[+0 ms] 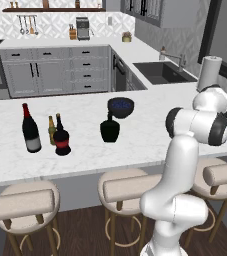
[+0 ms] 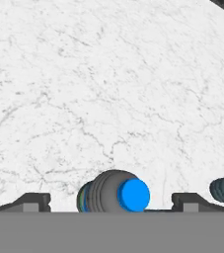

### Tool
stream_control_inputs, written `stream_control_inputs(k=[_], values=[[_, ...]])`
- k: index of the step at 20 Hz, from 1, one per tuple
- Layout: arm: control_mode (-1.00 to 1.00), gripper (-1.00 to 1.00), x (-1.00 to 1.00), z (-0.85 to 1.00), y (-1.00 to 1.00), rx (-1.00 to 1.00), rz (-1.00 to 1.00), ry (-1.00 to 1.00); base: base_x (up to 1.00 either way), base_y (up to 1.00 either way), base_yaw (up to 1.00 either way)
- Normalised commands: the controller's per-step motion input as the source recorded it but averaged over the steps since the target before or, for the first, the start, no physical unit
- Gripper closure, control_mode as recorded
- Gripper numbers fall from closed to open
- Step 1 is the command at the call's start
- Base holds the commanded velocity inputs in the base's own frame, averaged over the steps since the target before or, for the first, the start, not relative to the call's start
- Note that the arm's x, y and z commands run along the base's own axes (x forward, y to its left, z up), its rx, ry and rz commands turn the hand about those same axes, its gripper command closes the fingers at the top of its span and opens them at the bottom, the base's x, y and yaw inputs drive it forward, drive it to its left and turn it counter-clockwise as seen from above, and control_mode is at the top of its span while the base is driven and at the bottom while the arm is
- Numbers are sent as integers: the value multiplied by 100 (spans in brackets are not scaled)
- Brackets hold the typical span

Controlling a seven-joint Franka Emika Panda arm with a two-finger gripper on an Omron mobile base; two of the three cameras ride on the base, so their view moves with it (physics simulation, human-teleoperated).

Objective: Move the plastic bottles in the middle to the plastics group, and the glass bottles in the middle to the glass group.

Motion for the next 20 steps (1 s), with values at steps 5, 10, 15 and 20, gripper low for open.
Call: stream_control_inputs(k=[5,10,15,20], values=[[-100,-100,-13,1,66,0,0,-2,0,0,0],[-100,-100,0,9,100,0,0,-1,0,0,0],[-100,-100,0,43,100,0,0,0,0,0,0],[-100,-100,9,21,100,12,10,-4,0,0,0]])
